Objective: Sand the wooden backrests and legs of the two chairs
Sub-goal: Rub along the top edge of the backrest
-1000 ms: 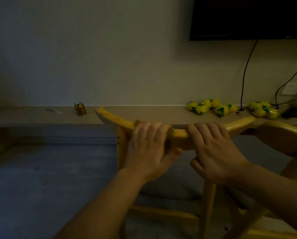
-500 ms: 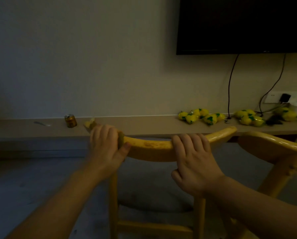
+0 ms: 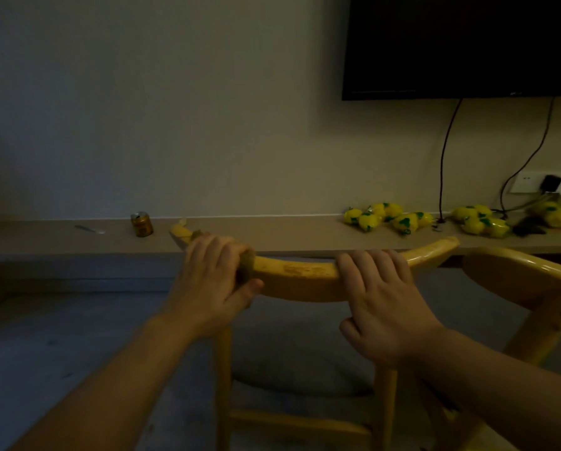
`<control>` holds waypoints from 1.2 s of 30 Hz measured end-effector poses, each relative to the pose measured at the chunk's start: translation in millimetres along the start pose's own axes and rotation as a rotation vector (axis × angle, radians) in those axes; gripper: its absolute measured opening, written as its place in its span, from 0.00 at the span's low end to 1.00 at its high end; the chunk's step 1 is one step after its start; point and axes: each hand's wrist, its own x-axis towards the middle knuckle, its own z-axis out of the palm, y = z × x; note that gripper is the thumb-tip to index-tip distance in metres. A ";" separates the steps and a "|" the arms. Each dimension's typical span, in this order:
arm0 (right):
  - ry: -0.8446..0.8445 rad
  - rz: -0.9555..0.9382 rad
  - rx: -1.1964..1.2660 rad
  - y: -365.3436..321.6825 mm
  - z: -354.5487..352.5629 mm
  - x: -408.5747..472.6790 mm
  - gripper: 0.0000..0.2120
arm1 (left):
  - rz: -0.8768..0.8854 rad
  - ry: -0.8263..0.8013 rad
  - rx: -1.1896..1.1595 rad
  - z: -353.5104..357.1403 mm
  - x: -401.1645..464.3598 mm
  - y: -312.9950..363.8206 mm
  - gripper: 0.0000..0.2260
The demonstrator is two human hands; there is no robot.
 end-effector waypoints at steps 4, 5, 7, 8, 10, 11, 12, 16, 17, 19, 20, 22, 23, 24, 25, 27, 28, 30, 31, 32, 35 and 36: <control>-0.001 0.047 0.016 -4.2 -2.3 0.2 0.37 | -0.128 0.015 -0.021 0.9 4.1 31.9 0.33; 0.001 0.054 0.020 -4.6 -2.6 -0.1 0.37 | -0.132 -0.001 -0.028 3.7 5.0 48.1 0.34; 0.009 0.051 0.024 -4.1 -2.9 -1.1 0.37 | -0.109 -0.011 -0.017 12.0 6.7 81.8 0.35; 0.019 0.045 0.028 -2.5 -3.4 -2.1 0.37 | -0.108 -0.007 -0.015 15.7 9.6 98.1 0.35; 0.050 0.030 0.043 0.8 -4.5 -3.8 0.34 | -0.127 0.001 -0.030 21.7 17.7 126.0 0.35; 0.066 0.023 0.057 1.1 -5.4 -4.1 0.32 | -0.136 0.000 -0.045 23.5 21.1 136.5 0.34; 0.080 0.020 0.074 0.9 -5.5 -4.0 0.30 | -0.145 -0.010 -0.062 24.3 23.7 143.7 0.33; 0.054 0.034 0.106 -4.4 -10.7 -3.2 0.29 | -0.155 -0.065 -0.104 17.1 23.3 145.5 0.33; 0.027 0.033 0.102 -5.2 -12.6 -3.7 0.31 | -0.144 -0.087 -0.116 13.1 22.7 142.1 0.33; -0.007 0.026 0.103 -4.5 -20.7 -5.2 0.34 | -0.115 -0.103 -0.208 3.2 21.8 133.0 0.35; -0.002 0.053 0.129 -3.4 -25.4 -6.9 0.35 | -0.122 -0.083 -0.321 -2.9 20.0 128.3 0.36; 0.108 0.201 0.239 -4.9 -34.5 -12.0 0.35 | -0.236 0.046 -0.613 -14.4 11.5 119.9 0.33; 0.206 0.313 0.312 -8.5 -37.2 -15.5 0.33 | -0.354 0.148 -0.721 -18.8 5.6 117.4 0.27; 0.297 0.435 0.418 -15.6 -39.9 -19.5 0.27 | -0.510 0.256 -0.797 -22.3 -1.7 115.8 0.21; 0.333 0.562 0.574 -24.2 -43.3 -22.5 0.21 | -0.684 0.351 -0.851 -23.7 -8.5 115.6 0.14; 0.249 0.779 0.906 -41.5 -44.2 -21.5 0.09 | -0.987 0.408 -0.945 -21.5 -18.5 116.2 0.02; 0.203 0.837 0.987 -48.8 -42.6 -19.1 0.07 | -1.074 0.369 -0.987 -19.6 -20.7 116.6 0.03; 0.191 0.877 1.011 -58.1 -36.2 -13.5 0.08 | -1.122 0.275 -1.044 -17.1 -20.4 116.8 0.08; 0.206 0.907 1.021 -60.8 -34.7 -9.9 0.08 | -1.125 0.249 -1.075 -16.2 -17.1 117.5 0.10; 0.225 0.949 1.061 -63.8 -34.4 -5.4 0.09 | -1.130 0.240 -1.107 -15.5 -13.6 117.5 0.11; 0.276 1.051 1.247 -68.3 -32.7 3.1 0.12 | -1.151 0.240 -1.182 -12.1 -2.2 118.5 0.12; 0.279 1.070 1.306 -68.0 -33.3 4.3 0.12 | -1.154 0.236 -1.202 -10.6 0.5 119.0 0.13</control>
